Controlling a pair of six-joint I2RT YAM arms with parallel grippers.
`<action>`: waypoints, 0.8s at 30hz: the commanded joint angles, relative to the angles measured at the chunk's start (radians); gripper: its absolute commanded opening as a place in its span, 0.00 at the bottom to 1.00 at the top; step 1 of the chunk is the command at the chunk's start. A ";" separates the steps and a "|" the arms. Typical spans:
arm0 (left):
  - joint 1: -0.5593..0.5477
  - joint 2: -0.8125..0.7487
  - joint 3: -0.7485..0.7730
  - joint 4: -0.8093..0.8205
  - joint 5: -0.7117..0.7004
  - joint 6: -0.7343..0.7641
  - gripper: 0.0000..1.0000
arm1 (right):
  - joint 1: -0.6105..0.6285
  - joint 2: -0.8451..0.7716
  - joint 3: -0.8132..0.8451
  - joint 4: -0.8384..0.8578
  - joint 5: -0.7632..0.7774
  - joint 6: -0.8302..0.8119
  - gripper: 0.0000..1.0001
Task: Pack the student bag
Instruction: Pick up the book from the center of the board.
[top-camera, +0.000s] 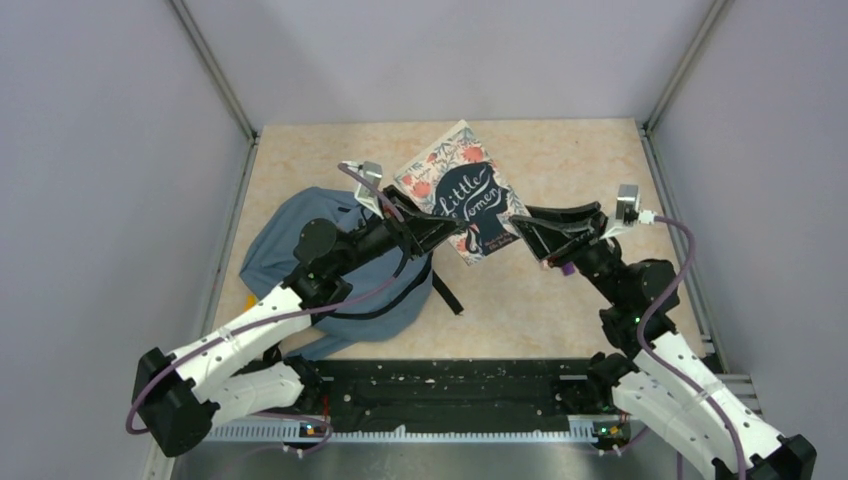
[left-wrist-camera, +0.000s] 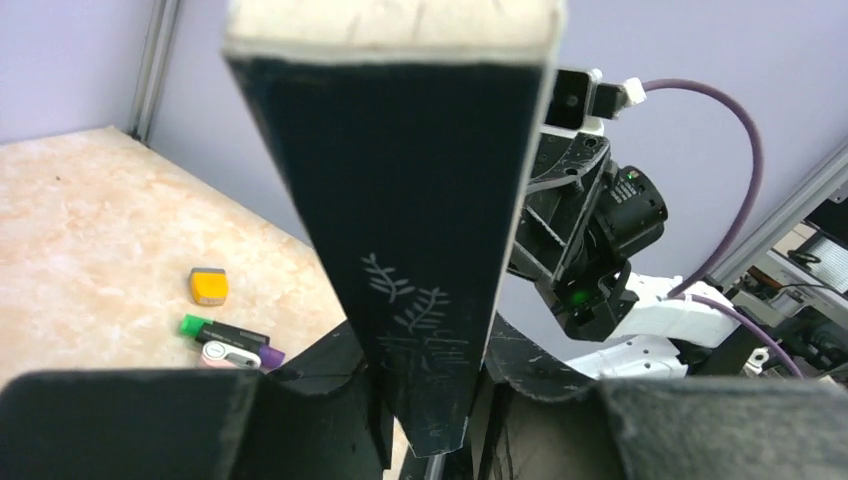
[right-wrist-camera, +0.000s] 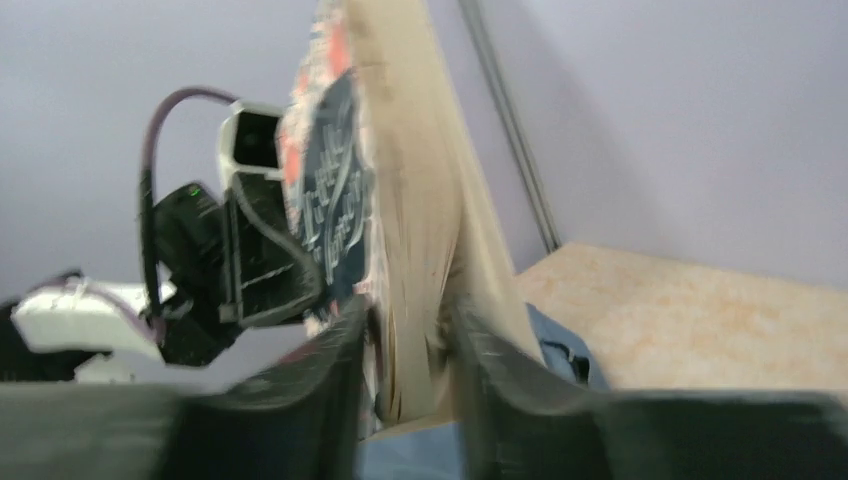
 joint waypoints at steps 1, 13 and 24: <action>-0.003 -0.044 0.036 0.014 -0.015 0.038 0.00 | 0.005 -0.042 0.113 -0.385 0.256 -0.145 0.55; -0.003 -0.128 0.104 -0.425 -0.024 0.247 0.00 | 0.004 0.025 0.272 -0.758 0.222 -0.430 0.99; -0.003 -0.140 0.105 -0.524 -0.010 0.344 0.00 | 0.004 -0.008 0.271 -0.685 -0.026 -0.377 0.99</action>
